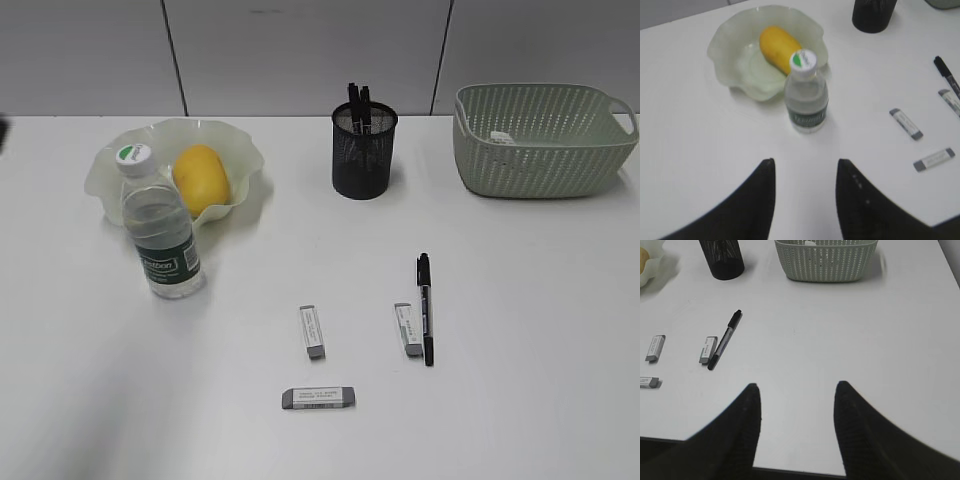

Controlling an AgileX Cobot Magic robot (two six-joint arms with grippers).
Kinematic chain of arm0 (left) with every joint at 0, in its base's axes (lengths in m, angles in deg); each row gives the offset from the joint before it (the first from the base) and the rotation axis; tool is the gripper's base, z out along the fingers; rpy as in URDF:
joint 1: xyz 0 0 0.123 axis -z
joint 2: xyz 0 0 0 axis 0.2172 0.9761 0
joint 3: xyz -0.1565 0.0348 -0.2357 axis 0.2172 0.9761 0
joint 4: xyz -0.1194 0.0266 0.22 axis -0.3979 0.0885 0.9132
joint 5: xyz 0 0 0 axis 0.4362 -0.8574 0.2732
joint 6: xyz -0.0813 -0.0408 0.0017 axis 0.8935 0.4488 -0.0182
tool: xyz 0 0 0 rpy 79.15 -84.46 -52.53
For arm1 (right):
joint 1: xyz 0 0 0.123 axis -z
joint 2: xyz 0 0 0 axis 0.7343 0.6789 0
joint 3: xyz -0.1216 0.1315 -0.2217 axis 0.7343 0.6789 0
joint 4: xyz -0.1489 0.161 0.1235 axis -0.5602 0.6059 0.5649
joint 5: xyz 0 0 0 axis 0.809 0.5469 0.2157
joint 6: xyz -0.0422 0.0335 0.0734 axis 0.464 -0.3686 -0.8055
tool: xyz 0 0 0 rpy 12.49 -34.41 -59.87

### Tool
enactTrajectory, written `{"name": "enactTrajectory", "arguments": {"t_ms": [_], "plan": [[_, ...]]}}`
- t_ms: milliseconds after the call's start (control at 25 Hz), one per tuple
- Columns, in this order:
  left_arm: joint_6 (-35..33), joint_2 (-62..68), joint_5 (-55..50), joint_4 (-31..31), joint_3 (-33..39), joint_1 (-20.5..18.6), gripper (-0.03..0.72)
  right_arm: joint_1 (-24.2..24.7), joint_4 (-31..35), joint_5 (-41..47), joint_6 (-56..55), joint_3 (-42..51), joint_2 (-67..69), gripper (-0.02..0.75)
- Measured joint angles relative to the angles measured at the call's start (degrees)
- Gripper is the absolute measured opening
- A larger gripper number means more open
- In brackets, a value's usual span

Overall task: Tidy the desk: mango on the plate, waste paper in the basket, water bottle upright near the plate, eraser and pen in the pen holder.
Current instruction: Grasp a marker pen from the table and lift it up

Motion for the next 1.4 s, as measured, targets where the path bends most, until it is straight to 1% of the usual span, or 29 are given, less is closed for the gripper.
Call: {"name": "enactTrajectory", "arguments": {"t_ms": [80,160,240,360,440,520,680,800,960,1040,1120,1240,1320,1400], "plan": [[-0.2,-11.5,-5.5,-0.7,4.0,0.0,0.304,0.0,0.0,0.0,0.0,0.0,0.0,0.384],[-0.2,-19.4,-9.2,-1.2,7.3,0.0,0.304,0.0,0.1,0.0,0.0,0.0,0.0,0.384],[-0.3,-26.7,-12.3,-2.1,9.9,0.0,0.304,0.0,0.1,0.0,0.0,0.0,0.0,0.384],[-0.5,-35.0,-14.2,-2.5,14.0,0.0,0.304,0.0,0.1,0.0,0.0,0.0,0.0,0.384],[-0.7,-39.2,-14.2,-2.8,17.1,0.0,0.303,0.0,0.1,0.0,0.0,0.0,0.0,0.384],[-1.8,-42.8,-14.1,-3.4,18.6,0.0,0.303,0.0,0.1,0.0,0.0,0.0,0.0,0.384],[-2.7,-47.6,-13.9,-3.4,18.9,0.0,0.302,0.0,0.1,0.0,0.0,0.0,0.0,0.384],[-2.8,-50.8,-13.7,-3.5,19.0,0.0,0.279,0.0,0.2,-0.1,0.0,0.0,0.0,0.384],[-2.8,-51.2,-13.6,-3.5,19.0,0.0,0.258,0.0,0.6,-2.2,0.0,-0.7,1.7,0.379],[-2.8,-51.2,-13.6,-3.5,19.2,-0.1,0.255,0.0,1.2,-4.3,0.0,-1.2,7.3,0.378],[-2.8,-51.2,-13.6,-3.5,19.2,-1.4,0.255,0.0,1.5,-7.3,0.0,-1.2,16.1,0.378],[-2.9,-51.2,-13.6,-3.5,19.2,-5.2,0.255,0.0,2.9,-13.4,0.0,-2.6,34.7,0.376],[-3.0,-51.2,-13.6,-3.5,19.2,-8.4,0.253,0.0,4.6,-16.3,0.0,-5.3,50.3,0.375],[-3.0,-51.2,-13.6,-3.5,19.2,-12.0,0.249,-0.6,6.5,-18.6,0.0,-9.3,62.9,0.375]]}}
